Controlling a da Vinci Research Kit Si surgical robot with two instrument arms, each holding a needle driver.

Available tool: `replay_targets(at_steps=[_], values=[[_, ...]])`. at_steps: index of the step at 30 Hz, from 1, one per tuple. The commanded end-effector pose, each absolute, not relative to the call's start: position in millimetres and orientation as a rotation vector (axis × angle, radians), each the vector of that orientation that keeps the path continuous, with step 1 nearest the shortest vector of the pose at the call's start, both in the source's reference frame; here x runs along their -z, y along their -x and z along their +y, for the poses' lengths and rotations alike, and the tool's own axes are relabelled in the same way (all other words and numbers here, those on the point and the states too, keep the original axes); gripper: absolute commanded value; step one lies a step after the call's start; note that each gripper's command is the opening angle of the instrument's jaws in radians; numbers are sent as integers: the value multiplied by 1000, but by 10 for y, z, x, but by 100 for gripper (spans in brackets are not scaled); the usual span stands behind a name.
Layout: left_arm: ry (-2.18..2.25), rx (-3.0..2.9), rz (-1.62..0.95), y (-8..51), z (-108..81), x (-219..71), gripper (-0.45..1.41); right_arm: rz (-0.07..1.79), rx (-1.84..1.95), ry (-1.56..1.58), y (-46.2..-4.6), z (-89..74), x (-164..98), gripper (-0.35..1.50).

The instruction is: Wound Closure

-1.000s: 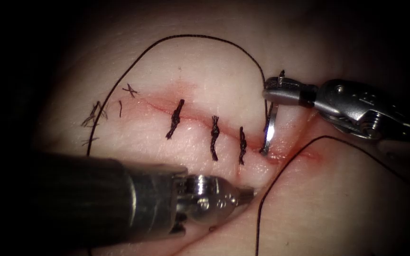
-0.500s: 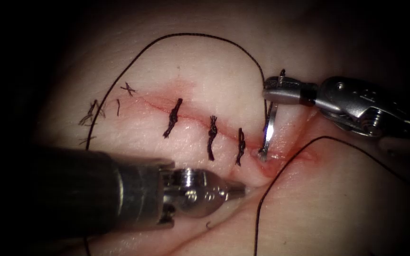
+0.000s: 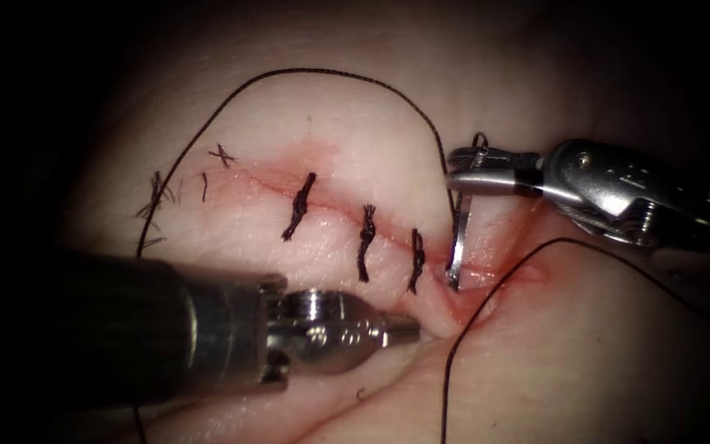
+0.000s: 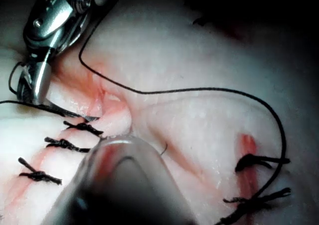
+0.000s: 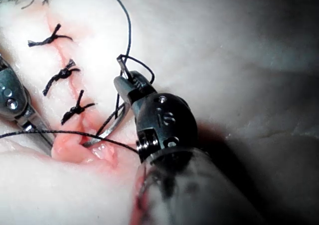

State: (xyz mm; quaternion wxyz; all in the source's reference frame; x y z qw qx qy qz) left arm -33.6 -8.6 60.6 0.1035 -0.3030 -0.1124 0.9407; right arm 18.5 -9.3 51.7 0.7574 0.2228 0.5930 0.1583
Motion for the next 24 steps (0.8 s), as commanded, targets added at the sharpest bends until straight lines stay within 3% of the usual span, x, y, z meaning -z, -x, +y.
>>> replay_targets(at_steps=[1, 24], values=[[895, -2776, -330, 342, -85, -611, -6, 1293, -373, -524, -195, -93, -515, -35], [891, -2732, -334, 332, -77, -602, -6, 1249, -490, -768, -203, -133, -504, -35]])
